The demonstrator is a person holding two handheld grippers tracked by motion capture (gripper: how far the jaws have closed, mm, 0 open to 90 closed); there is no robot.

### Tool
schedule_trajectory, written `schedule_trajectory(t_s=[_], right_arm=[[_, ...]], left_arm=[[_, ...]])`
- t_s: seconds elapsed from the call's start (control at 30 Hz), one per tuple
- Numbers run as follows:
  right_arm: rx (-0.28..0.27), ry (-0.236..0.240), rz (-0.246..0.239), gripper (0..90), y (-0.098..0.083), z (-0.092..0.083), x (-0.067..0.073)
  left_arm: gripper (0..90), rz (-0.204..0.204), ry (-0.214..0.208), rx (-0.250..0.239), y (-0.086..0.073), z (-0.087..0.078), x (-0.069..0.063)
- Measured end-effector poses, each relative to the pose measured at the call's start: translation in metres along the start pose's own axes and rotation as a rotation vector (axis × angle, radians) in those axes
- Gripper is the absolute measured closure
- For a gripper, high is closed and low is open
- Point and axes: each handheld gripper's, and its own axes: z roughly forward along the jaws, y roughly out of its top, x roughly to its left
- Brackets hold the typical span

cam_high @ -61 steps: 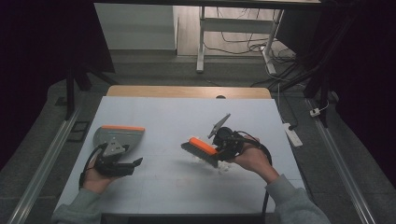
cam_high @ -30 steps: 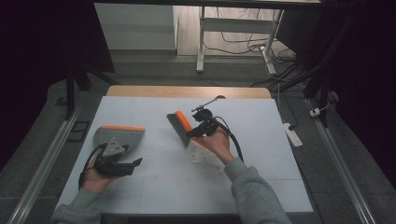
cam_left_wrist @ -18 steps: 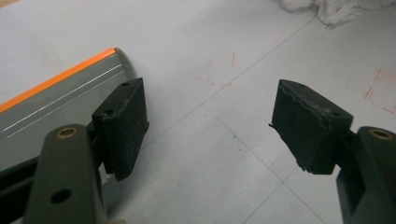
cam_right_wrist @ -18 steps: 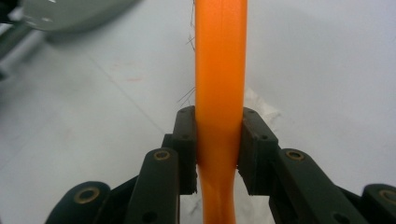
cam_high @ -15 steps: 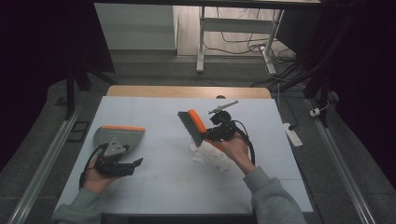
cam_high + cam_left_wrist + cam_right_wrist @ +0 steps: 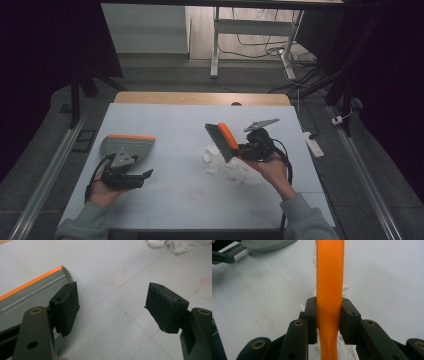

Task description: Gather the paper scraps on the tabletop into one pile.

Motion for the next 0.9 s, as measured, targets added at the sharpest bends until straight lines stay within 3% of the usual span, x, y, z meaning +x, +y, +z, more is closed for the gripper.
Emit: schedule_trajectory(t_s=[0.4, 0.77, 0.9], right_arm=[[-0.064, -0.083, -0.024, 70.6, -0.048, -0.038, -0.012], [-0.107, -0.164, 0.017, 70.6, -0.091, -0.059, -0.032], [-0.116, -0.178, 0.027, 70.6, -0.098, -0.063, -0.035]], left_arm=[[27.8, -0.004, 0.005, -0.004, 0.000, -0.001, -0.001], [27.8, -0.002, 0.007, -0.007, 0.000, -0.002, -0.002], [27.7, 0.004, 0.007, -0.015, 0.000, -0.003, -0.003]])
